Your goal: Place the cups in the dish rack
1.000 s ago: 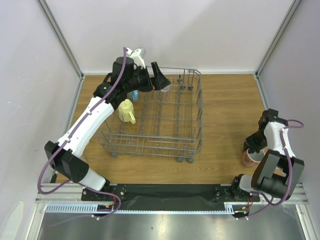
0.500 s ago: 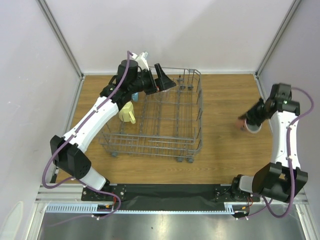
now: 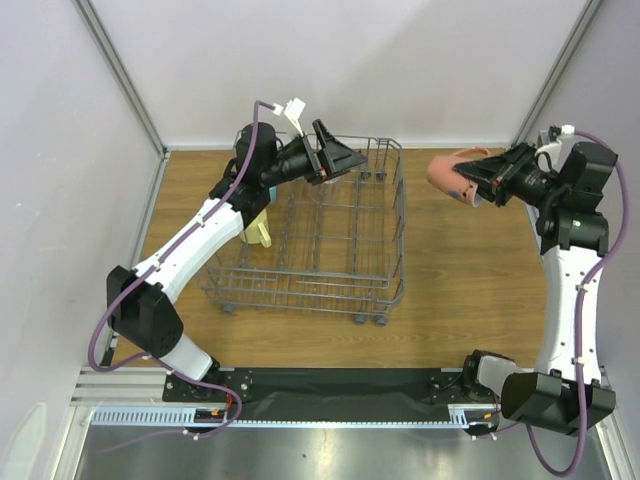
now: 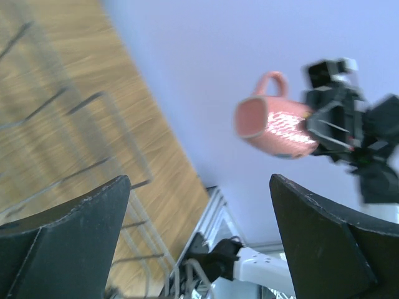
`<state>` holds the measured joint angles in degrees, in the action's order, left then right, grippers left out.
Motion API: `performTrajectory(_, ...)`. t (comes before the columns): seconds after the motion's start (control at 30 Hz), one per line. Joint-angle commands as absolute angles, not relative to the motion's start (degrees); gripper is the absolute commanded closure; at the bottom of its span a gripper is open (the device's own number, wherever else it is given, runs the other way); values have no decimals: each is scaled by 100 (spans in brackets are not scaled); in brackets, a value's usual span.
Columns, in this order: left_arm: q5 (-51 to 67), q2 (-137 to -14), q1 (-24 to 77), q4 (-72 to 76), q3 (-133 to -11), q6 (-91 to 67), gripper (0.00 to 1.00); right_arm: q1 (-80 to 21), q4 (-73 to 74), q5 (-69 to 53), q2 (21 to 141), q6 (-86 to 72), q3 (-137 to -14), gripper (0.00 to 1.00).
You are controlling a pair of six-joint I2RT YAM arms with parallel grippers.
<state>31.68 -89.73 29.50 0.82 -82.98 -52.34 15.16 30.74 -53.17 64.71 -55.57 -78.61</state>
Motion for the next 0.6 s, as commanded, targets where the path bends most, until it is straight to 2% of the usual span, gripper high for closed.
performTrajectory(0.0,3533,-8798,3146,1385,-8367,-5484,0,1249,407,-6319,6363,-7163,-7813,100)
performTrajectory(0.13,3717,-8842,3313,2010,-8288,-5809,0,1011,62,-6407,6582,-7383,-8251,100)
performTrajectory(0.27,3683,-8886,3454,2381,-8271,-6125,0,756,-902,-6548,6671,-7689,-8358,100)
performTrajectory(0.57,3358,-8886,3629,3830,-7770,-7786,0,71,-1160,-6530,6671,-7348,-8437,100)
